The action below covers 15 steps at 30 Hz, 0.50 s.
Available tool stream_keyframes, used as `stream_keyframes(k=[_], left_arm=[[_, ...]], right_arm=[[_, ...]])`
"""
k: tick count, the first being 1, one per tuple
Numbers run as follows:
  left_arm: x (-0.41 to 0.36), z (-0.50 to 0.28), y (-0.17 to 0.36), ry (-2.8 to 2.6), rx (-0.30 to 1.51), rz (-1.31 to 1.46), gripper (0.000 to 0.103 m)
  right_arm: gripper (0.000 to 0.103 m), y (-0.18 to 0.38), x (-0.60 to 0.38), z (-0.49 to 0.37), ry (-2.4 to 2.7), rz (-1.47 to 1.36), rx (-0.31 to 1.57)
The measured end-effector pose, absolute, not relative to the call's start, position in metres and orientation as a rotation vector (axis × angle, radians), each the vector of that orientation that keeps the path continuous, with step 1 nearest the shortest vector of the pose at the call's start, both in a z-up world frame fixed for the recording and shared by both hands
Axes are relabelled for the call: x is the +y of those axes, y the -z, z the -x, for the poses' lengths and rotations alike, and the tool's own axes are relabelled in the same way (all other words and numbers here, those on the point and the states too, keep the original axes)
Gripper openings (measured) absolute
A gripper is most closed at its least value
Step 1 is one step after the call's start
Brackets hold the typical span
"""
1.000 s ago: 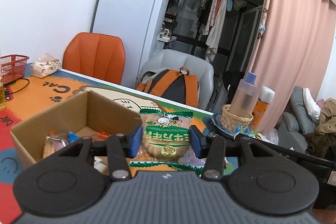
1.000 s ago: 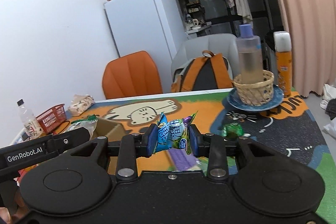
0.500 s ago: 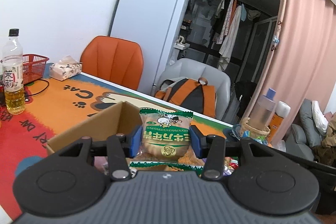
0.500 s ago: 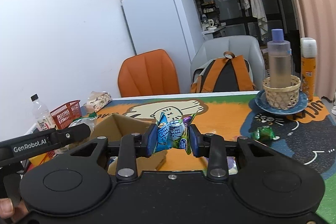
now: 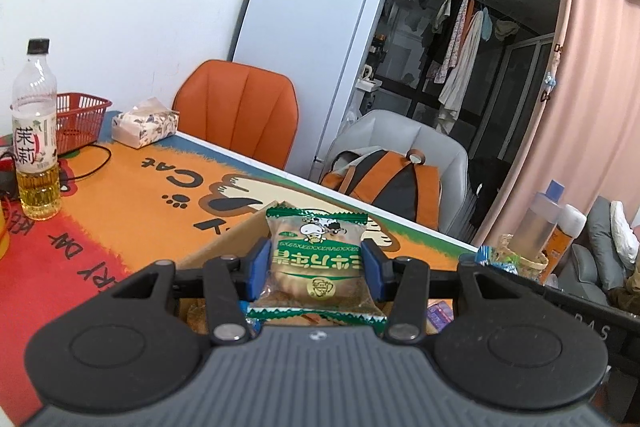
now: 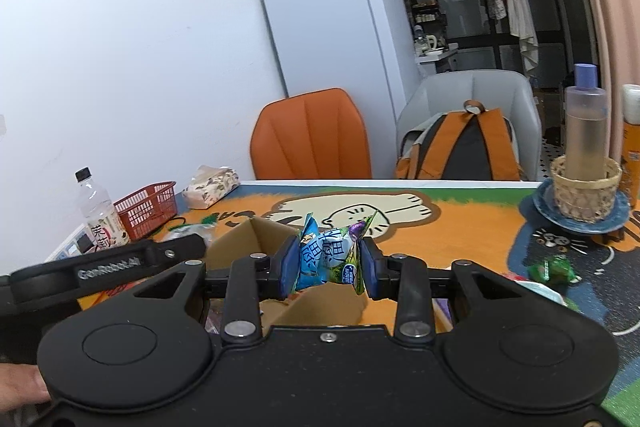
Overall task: Organize snacks
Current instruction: 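Lift both held snacks and carry them over the cardboard box, then open both grippers to drop the snacks into the box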
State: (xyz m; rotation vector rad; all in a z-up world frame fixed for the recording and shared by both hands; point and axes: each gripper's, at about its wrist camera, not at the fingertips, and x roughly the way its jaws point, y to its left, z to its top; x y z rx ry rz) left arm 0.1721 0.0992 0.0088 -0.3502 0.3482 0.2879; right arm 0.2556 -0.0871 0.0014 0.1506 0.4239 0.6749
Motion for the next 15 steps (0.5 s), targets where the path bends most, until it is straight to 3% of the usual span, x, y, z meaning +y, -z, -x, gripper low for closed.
stream_keyframes(k=[4, 8, 15], left_arm=[[0.105, -0.183, -0.004, -0.265, 0.38, 0.356, 0.048], [0.109, -0.181, -0.006, -0.287, 0.366, 0.35, 0.058], [0.119, -0.165, -0.007, -0.336, 0.364, 0.375, 0.061]], right_arm=[[0.034, 0.0, -0.074, -0.26, -0.688, -0.131, 0.432], [0.034, 0.0, -0.065, -0.264, -0.699, -0.126, 0.438], [0.034, -0.004, -0.053, -0.269, -0.736, -0.143, 0.446]])
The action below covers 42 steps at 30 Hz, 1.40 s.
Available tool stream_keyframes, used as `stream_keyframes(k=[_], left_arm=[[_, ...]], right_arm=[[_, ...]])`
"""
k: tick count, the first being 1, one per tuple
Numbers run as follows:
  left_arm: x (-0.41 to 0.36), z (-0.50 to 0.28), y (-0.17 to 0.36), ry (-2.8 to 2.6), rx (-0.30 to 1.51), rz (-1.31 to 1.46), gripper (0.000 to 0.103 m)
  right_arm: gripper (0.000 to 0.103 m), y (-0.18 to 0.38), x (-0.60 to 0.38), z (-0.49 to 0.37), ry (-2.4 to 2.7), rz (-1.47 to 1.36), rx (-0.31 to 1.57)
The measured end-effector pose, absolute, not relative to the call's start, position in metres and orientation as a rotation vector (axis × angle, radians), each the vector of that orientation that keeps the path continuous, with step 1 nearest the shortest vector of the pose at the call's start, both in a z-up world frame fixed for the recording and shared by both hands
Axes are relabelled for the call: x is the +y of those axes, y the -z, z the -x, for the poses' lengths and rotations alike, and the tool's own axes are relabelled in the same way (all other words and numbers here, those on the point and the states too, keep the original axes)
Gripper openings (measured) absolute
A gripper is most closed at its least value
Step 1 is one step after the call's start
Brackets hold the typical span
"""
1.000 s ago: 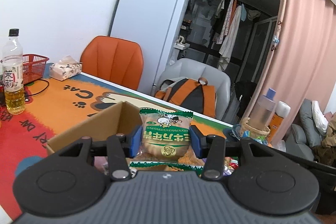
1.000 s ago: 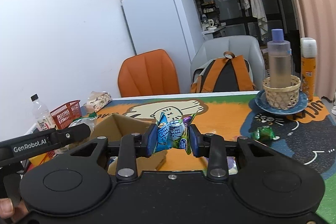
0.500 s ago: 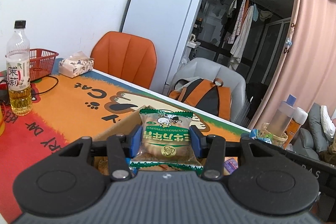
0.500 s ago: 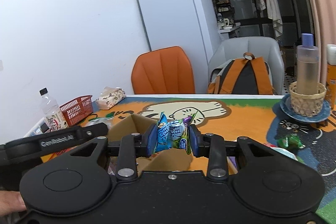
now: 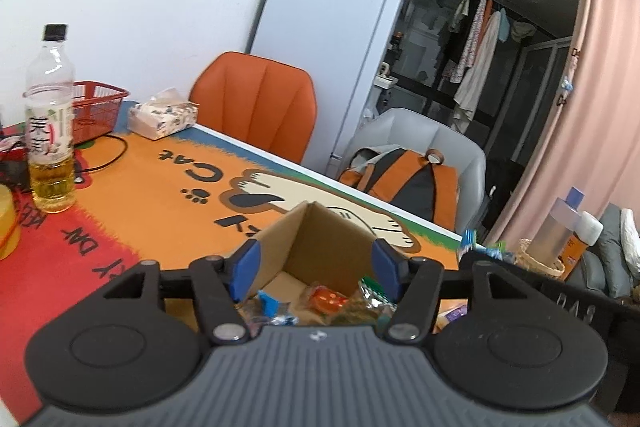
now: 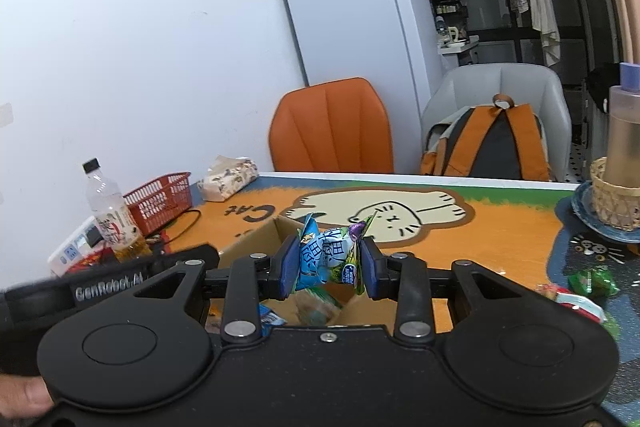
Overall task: Organize snacks
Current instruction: 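Open both grippers to drop the snacks into the box, then move the left gripper to the purple bar pack while the right approaches the red wrapper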
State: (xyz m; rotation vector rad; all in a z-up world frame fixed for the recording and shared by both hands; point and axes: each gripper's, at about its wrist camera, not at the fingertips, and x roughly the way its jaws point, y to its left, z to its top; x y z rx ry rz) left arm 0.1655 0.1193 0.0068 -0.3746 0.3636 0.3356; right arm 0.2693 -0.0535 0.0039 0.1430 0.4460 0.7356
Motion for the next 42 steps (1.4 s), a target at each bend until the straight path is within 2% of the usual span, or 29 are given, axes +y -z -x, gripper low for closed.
stream_keyframes(k=[3, 6, 14, 25, 31, 33, 42], left_arm=[[0.122, -0.158, -0.008, -0.359, 0.352, 0.383, 0.068], [0.124, -0.151, -0.01, -0.383, 0.342, 0.381, 0.074], [0.118, -0.142, -0.013, -0.392, 0.34, 0.365, 0.087], [0.105, -0.136, -0.009, -0.388, 0.363, 0.361, 0.09], [0.088, -0.14, -0.01, -0.354, 0.374, 0.339, 0.095], [0.08, -0.141, -0.01, -0.339, 0.376, 0.33, 0.095], [0.045, -0.151, -0.009, -0.272, 0.386, 0.304, 0.096]], right_arm=[[0.039, -0.007, -0.05, -0.272, -0.779, -0.177, 0.449], [0.049, -0.008, -0.047, -0.272, -0.836, -0.196, 0.459], [0.051, -0.006, -0.065, -0.266, -0.813, -0.216, 0.477], [0.052, 0.006, -0.097, -0.258, -0.76, -0.232, 0.507], [0.062, 0.016, -0.123, -0.258, -0.707, -0.243, 0.532], [0.069, 0.018, -0.132, -0.257, -0.687, -0.245, 0.536], [0.079, 0.027, -0.172, -0.256, -0.609, -0.233, 0.535]])
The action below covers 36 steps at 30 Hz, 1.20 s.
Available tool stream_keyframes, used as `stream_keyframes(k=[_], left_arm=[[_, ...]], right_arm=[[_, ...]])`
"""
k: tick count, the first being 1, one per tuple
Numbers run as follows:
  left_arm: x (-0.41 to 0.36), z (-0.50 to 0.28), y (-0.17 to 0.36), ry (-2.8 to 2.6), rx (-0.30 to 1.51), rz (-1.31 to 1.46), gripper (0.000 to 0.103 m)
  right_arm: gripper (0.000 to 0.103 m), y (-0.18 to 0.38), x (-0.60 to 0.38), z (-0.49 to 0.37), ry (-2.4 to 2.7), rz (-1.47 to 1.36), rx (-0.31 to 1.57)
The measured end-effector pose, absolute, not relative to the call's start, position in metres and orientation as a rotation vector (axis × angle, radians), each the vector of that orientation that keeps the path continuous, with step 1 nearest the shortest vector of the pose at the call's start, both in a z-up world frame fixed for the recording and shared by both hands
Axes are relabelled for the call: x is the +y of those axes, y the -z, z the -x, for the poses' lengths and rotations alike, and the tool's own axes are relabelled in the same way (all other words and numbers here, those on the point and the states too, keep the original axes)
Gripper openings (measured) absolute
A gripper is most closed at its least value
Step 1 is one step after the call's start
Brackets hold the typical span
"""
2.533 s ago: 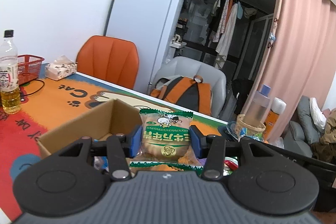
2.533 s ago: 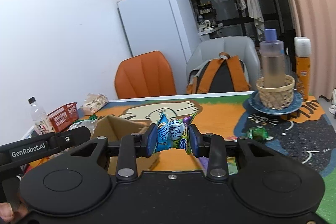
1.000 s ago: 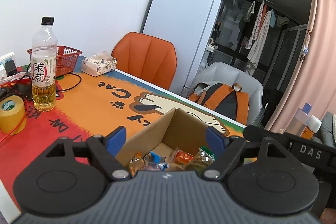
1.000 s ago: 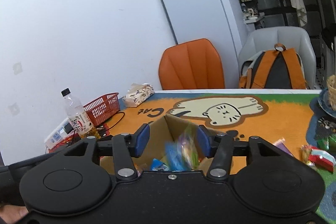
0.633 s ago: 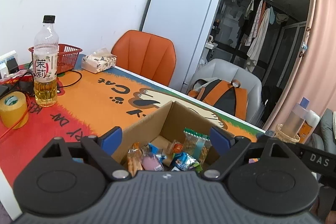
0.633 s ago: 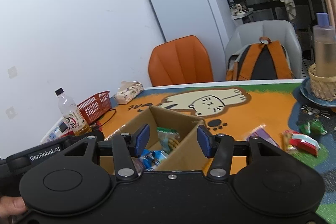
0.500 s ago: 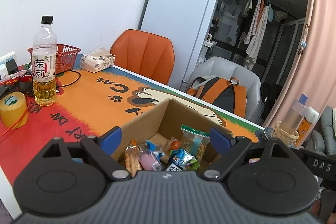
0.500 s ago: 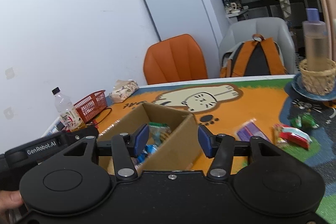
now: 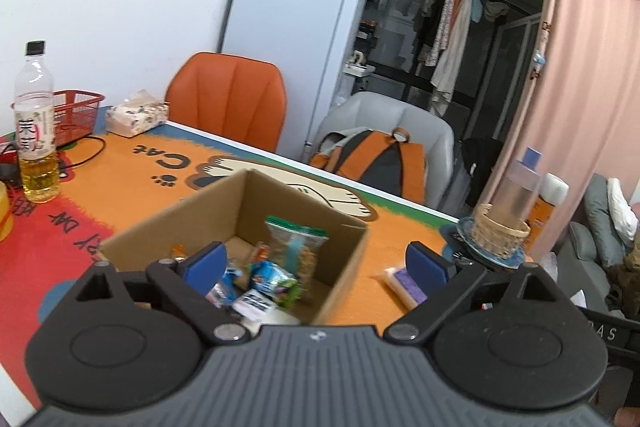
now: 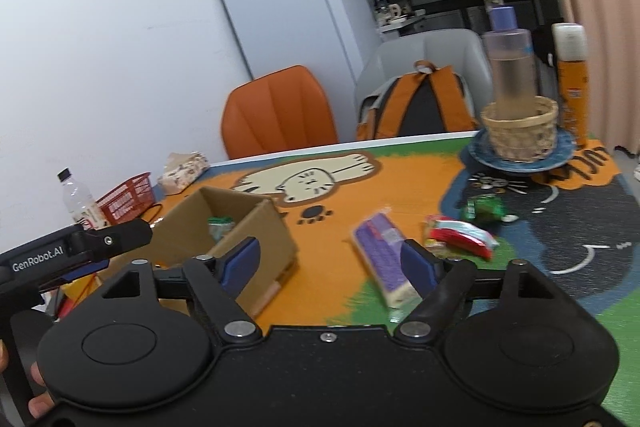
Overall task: Organize snacks
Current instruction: 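Move the left gripper to the purple bar pack while the right approaches the red wrapper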
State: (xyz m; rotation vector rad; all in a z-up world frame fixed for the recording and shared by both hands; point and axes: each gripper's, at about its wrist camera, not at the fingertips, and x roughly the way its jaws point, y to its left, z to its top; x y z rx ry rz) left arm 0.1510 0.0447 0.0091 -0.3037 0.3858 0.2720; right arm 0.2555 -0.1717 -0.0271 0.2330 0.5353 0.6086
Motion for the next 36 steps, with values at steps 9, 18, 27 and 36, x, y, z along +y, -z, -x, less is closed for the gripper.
stream_keyframes(k=[9, 18, 27, 36], left_arm=[[0.01, -0.166, -0.004, -0.201, 0.404, 0.273, 0.096], [-0.014, -0.186, 0.002, -0.146, 0.414, 0.25, 0.096], [-0.026, -0.211, 0.017, -0.13, 0.45, 0.249, 0.093], [-0.038, -0.247, 0.035, -0.133, 0.491, 0.245, 0.088]], right_arm=[[0.077, 0.04, -0.208, -0.263, -0.541, -0.252, 0.543], [0.064, 0.053, -0.226, -0.278, -0.51, -0.265, 0.561], [0.056, 0.068, -0.227, -0.303, -0.502, -0.261, 0.584], [0.055, 0.081, -0.225, -0.33, -0.506, -0.234, 0.6]])
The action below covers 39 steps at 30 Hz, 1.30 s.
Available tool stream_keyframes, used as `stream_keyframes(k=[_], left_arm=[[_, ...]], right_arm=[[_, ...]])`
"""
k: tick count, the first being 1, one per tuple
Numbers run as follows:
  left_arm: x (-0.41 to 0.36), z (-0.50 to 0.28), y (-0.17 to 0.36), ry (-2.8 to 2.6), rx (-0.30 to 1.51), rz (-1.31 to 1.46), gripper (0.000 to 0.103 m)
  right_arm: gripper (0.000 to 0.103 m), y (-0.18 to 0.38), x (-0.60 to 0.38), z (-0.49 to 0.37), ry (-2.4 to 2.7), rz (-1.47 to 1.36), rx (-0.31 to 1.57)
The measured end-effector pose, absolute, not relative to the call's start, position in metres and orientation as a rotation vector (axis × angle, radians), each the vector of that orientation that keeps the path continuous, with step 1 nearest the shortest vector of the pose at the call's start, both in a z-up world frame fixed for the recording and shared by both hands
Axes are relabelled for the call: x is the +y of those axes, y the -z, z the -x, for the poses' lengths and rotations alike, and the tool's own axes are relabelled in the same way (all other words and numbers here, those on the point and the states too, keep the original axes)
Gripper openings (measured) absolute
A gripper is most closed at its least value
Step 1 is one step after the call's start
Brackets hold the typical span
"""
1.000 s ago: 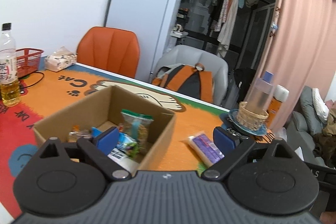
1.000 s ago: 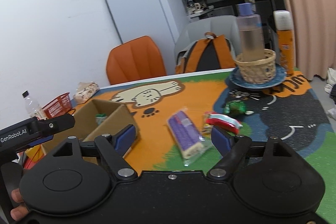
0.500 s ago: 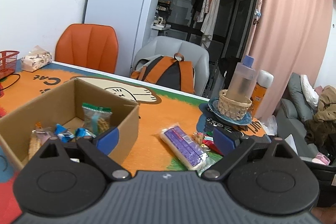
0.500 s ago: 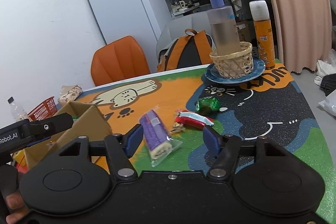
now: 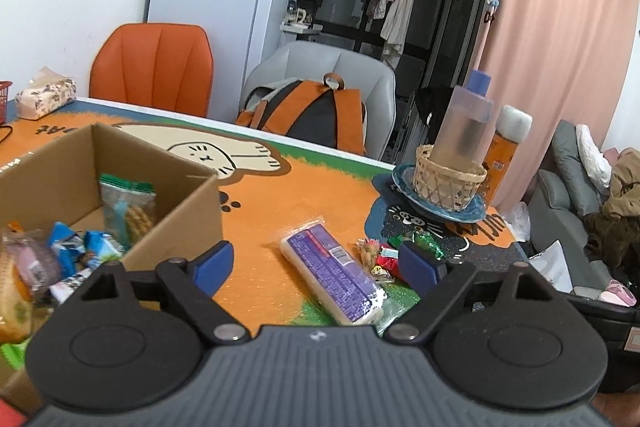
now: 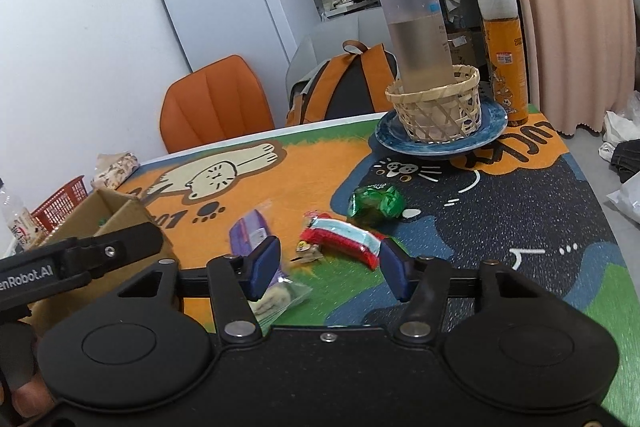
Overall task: Organize snacks
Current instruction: 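Move the left gripper to the purple bar pack while the right approaches the red wrapper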
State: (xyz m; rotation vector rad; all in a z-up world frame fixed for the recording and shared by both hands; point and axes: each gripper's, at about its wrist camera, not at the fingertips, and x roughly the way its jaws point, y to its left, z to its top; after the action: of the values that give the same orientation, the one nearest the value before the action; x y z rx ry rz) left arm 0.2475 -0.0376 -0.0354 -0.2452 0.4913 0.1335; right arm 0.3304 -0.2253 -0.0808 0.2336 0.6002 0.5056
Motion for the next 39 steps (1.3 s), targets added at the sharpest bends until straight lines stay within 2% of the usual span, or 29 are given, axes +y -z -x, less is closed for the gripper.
stream_keyframes(k=[14, 24, 26, 28, 31, 39], left_arm=[[-0.037, -0.295, 0.066, -0.191, 0.557, 0.27, 0.077], [-0.036, -0.308, 0.073, -0.214, 0.576, 0.258, 0.076], [-0.038, -0.311, 0.074, -0.219, 0.58, 0.254, 0.076], [-0.041, -0.315, 0.075, -0.222, 0.582, 0.243, 0.076], [-0.045, -0.321, 0.077, -0.225, 0.592, 0.233, 0.076], [-0.059, -0.329, 0.088, -0.218, 0.618, 0.192, 0.076]], right_arm=[[0.056, 0.105, -0.207, -0.377, -0.549, -0.169, 0.641], [0.057, 0.119, -0.196, -0.394, -0.587, -0.152, 0.629], [0.052, 0.122, -0.197, -0.396, -0.587, -0.153, 0.643], [0.031, 0.122, -0.201, -0.395, -0.585, -0.168, 0.65], [0.024, 0.123, -0.207, -0.392, -0.581, -0.195, 0.665], [0.024, 0.122, -0.205, -0.381, -0.6, -0.139, 0.673]])
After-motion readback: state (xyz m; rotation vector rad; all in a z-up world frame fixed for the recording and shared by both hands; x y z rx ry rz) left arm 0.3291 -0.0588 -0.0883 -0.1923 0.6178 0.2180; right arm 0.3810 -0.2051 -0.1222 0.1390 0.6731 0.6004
